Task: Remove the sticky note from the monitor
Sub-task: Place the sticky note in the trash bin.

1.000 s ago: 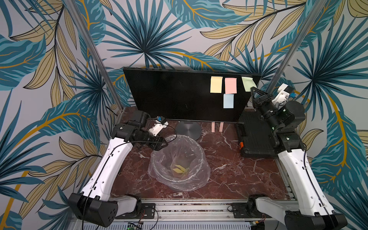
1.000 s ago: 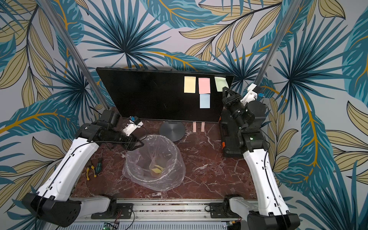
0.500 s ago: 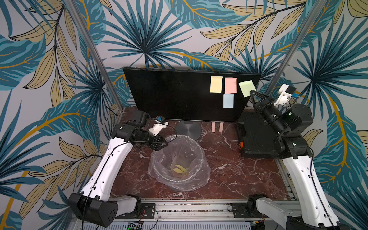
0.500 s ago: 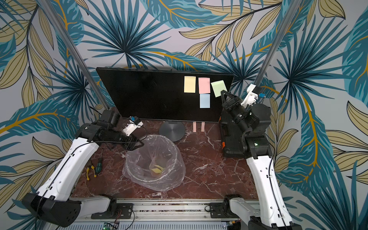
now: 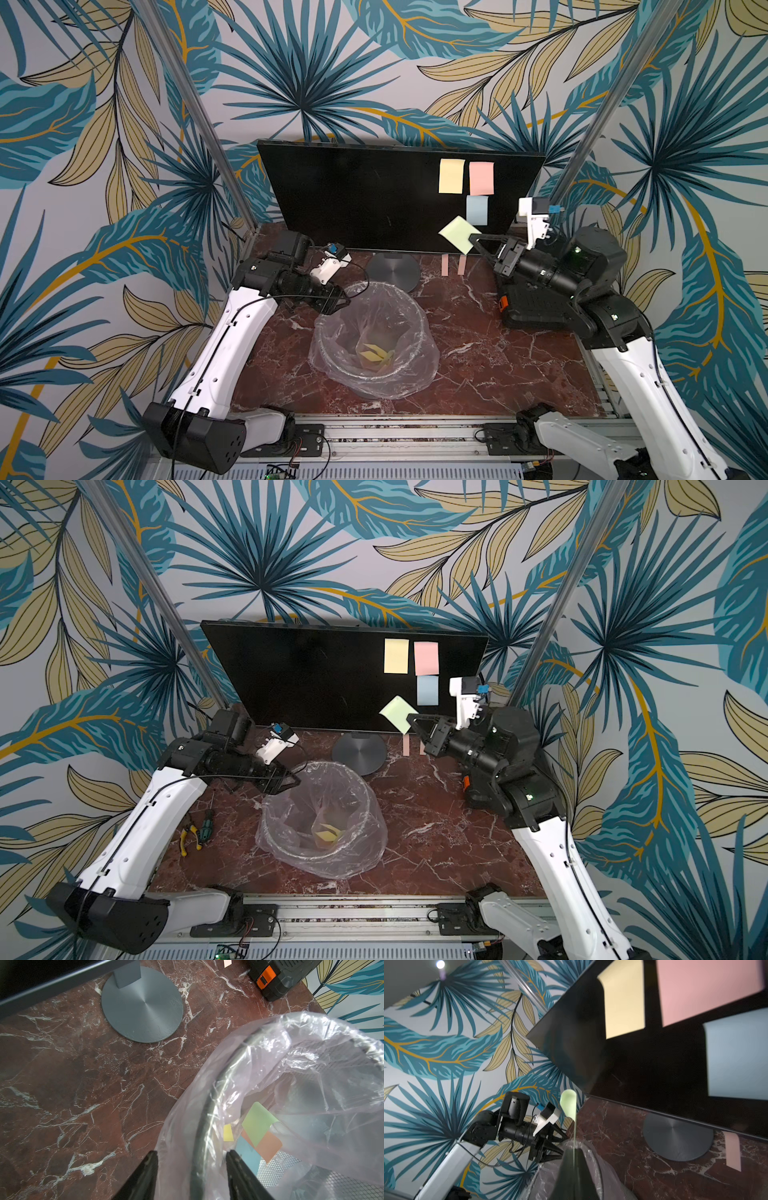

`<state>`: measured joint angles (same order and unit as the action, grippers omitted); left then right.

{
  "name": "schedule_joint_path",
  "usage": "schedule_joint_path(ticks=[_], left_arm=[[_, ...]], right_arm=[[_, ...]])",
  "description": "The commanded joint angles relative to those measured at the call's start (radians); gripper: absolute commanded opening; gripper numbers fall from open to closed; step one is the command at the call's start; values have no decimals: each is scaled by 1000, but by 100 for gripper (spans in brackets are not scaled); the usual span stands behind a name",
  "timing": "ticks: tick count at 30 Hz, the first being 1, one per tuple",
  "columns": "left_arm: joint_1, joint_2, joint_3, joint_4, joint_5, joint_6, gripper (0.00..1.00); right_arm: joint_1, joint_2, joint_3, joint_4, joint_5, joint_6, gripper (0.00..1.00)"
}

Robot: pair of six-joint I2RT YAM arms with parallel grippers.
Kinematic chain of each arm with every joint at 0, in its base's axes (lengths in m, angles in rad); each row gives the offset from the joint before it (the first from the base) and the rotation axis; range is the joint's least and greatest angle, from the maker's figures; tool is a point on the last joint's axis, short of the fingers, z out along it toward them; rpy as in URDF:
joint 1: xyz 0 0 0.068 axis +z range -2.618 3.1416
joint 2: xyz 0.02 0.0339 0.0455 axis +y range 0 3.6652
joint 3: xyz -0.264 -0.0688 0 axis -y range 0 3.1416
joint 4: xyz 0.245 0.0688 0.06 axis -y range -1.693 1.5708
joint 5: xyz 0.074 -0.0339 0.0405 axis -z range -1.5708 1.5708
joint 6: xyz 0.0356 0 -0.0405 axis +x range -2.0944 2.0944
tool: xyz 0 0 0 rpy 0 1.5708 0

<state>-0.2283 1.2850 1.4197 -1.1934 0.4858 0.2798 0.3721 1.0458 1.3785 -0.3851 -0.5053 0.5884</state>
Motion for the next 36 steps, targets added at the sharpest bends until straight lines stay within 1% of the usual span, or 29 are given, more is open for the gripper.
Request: schedule_joint_path(ticks=[1,2,5,8,9,12,17,18,19,20,24,25,28,32,34,36], left_arm=[[-4,-3,-20,11,0,-1,55],[-4,-2,-19,9,-1,-1,53],[-3,-3,-18,8,-1,-3,52],[-4,-3,-17,8,-3,-1,50],[-4,-2,-18,8,-3,-1,48],[-3,-1,-19,9,-2,-1,47],[-3,-1,-20,9,-4,-1,47],[-3,0,-20,9,-4,-2,47],[-3,1,-19,9,-4,-1,47],[-3,2,-18,9,-4,-1,47],[-3,3,-19,10,-4,-1,48],[-3,4,-18,9,-4,-2,48],[-4,4,-16,9,-2,-3,48],[-3,2,-16,8,-3,-1,48],[-3,2,-18,8,-2,-2,48],[-3,2,-18,9,0,-1,48]], right_arm=[[121,37,9,-132,21,-185,0],[159,48,5,-142,26,-211,0],[251,100,10,-202,48,-297,0],[344,149,21,-263,91,-364,0],[367,167,27,-276,105,-379,0],[416,216,50,-313,135,-418,0],[513,285,82,-340,134,-484,0],[523,298,91,-346,139,-492,11],[530,310,99,-352,143,-496,27],[534,317,106,-356,151,-500,40],[538,298,105,-325,206,-488,55],[538,281,102,-309,228,-481,58],[538,250,103,-294,264,-474,60],[536,224,103,-274,302,-460,61],[536,202,97,-256,344,-443,61],[533,172,94,-238,416,-419,61]])
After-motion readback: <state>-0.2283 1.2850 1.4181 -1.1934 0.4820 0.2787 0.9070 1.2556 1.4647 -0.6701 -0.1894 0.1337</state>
